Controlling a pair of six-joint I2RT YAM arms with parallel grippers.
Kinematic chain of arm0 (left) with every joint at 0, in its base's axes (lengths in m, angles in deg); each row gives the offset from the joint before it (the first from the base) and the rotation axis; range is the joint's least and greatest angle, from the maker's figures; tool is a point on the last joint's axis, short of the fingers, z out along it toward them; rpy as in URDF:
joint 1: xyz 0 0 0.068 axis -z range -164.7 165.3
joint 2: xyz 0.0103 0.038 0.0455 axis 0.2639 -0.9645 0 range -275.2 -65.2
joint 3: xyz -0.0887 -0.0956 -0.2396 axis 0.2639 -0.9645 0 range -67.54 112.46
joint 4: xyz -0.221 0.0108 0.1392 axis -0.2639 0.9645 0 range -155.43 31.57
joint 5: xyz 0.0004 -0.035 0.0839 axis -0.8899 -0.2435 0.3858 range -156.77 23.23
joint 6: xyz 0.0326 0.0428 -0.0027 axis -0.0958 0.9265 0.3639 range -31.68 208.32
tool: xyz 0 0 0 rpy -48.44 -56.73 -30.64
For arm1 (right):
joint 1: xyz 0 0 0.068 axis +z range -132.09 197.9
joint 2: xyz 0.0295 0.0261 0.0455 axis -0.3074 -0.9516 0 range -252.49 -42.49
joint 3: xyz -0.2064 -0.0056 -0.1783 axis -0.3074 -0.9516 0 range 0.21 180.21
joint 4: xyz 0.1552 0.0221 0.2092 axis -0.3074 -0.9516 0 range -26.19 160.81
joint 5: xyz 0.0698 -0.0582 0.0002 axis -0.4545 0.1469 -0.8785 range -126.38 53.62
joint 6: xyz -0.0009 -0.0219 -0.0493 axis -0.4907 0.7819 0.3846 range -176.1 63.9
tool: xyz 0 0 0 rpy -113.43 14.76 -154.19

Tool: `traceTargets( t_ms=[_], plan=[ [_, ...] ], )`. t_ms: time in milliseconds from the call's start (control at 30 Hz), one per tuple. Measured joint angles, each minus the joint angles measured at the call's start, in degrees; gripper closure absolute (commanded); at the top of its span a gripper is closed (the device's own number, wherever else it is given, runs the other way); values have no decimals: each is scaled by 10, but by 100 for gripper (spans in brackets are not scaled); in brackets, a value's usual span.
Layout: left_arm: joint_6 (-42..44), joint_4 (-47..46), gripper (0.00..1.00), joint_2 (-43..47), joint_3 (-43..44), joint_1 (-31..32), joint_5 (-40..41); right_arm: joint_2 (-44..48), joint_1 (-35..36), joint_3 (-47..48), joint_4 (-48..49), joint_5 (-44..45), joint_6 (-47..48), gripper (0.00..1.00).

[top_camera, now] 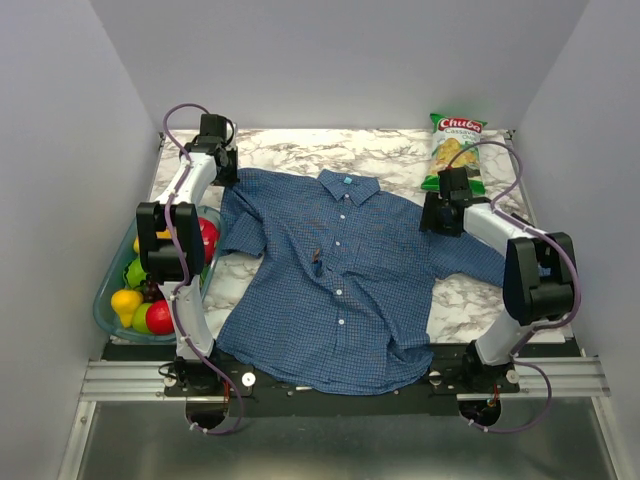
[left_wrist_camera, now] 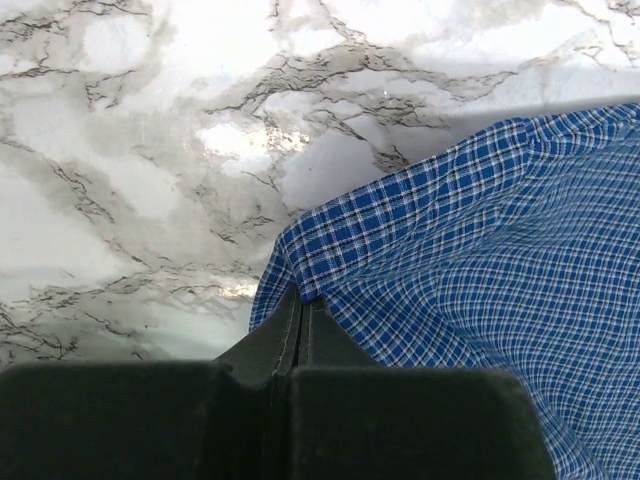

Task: Pin the brooch onto the clothing
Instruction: Flatten out the clothes at the center of the board.

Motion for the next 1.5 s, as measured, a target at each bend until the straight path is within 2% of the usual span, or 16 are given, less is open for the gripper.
traceTargets(
  t_ms=[100, 167, 433, 467, 533, 633, 667, 733, 1500],
  plan=[
    [-2, -1, 100, 0, 0, 0, -7, -7, 0, 0, 0, -7, 1, 38],
    [-2, -2, 100, 0, 0, 0, -12, -18, 0, 1, -4, -12, 2, 45],
    [-2, -8, 100, 0, -7, 0, -16, -46, -1, 20, -28, -21, 12, 52],
    [-2, -9, 100, 0, -7, 0, -16, -49, -1, 25, -32, -22, 14, 57],
    [-2, -10, 100, 0, -9, 0, -17, -55, -1, 33, -37, -27, 19, 61],
    [-3, -10, 100, 0, -12, 0, -21, -58, -1, 38, -44, -32, 27, 76],
    [-3, -10, 100, 0, -12, 0, -23, -58, -1, 40, -48, -34, 28, 89],
    [-4, -11, 100, 0, -12, 0, -25, -62, -1, 46, -54, -37, 33, 98],
    [-4, -22, 100, -14, 4, -21, -26, -152, -54, 183, -107, -19, 67, 100]
  ],
)
